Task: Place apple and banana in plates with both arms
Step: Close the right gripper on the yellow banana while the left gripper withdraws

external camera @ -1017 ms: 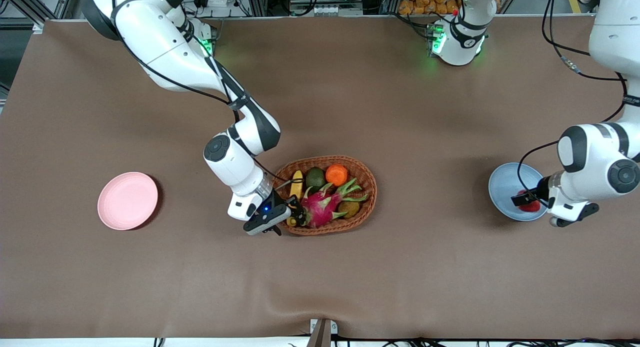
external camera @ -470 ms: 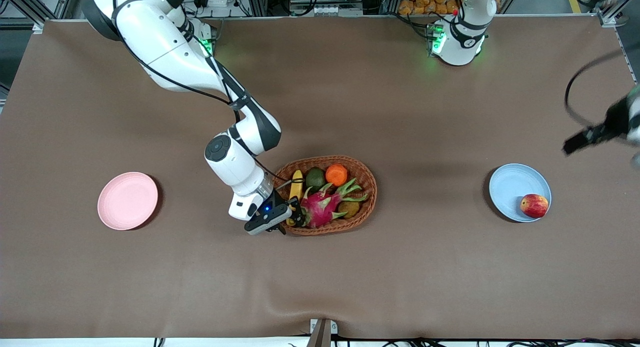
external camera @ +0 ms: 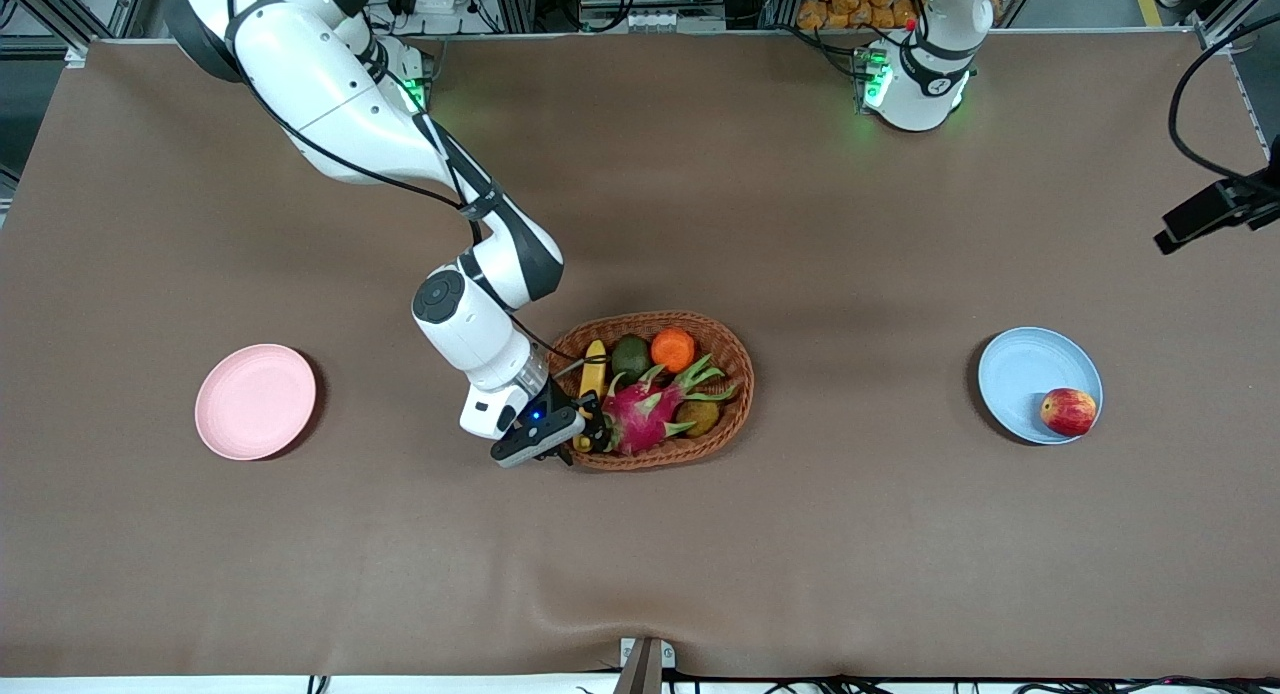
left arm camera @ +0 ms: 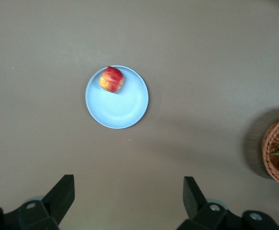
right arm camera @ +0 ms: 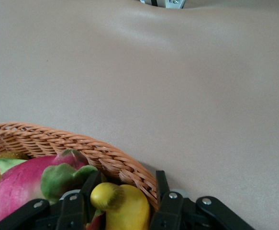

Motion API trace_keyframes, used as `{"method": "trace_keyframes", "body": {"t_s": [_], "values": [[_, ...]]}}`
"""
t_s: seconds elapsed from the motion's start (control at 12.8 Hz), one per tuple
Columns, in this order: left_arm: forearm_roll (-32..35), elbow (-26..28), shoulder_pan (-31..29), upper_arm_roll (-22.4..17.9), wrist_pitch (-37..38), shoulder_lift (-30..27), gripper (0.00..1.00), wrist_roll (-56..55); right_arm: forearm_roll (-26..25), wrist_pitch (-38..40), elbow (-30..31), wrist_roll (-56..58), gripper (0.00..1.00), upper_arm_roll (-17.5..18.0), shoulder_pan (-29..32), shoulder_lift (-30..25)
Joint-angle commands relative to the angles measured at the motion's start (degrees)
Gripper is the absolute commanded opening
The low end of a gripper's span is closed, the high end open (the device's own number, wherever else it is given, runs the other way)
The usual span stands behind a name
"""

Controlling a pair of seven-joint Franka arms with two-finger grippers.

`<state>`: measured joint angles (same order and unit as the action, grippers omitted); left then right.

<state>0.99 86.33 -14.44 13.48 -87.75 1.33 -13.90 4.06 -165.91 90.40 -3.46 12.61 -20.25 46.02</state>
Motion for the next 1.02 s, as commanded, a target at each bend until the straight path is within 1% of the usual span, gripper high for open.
{"method": "trace_keyframes", "body": {"t_s": [0.0,0.16,0.39,0.47,0.55,0.63,0.78,0.94], "values": [[-0.99,-2.04,9.77,-9.33,1.27,2.01,1.0,0.63,-0.98,-1.44,0.74,-3.3,0.5,0.14,-0.84,-0.31],[-1.17,-2.39,9.87,-9.35,1.1,2.1,1.0,0.72,-0.98,-1.35,0.83,-3.31,0.46,0.14,-0.84,-0.49],[-2.74,-2.22,10.05,-9.08,-2.15,2.36,1.0,0.81,-0.98,-1.0,1.27,-3.22,0.36,0.14,-0.84,-0.93],[-2.75,-2.22,10.05,-9.08,-2.42,2.45,1.0,0.81,-1.07,-1.0,1.35,-3.13,0.24,0.14,-0.84,-1.1],[-2.75,-2.22,9.96,-9.08,-2.51,2.45,1.0,0.81,-1.16,-1.0,1.36,-2.96,0.08,0.14,-0.84,-1.19],[-2.66,-2.13,9.7,-9.08,-2.51,2.63,1.0,0.81,-1.77,-0.91,1.36,-2.61,0.0,0.05,-0.84,-1.19],[-2.66,-2.04,9.26,-9.17,-2.86,3.24,1.0,0.89,-3.96,-0.91,1.36,-2.6,0.0,0.14,-0.76,-1.19],[-2.66,-1.78,9.52,-9.17,-3.65,3.42,1.0,0.89,-3.97,-0.82,1.36,-2.69,0.0,0.14,-0.58,-1.63]]}}
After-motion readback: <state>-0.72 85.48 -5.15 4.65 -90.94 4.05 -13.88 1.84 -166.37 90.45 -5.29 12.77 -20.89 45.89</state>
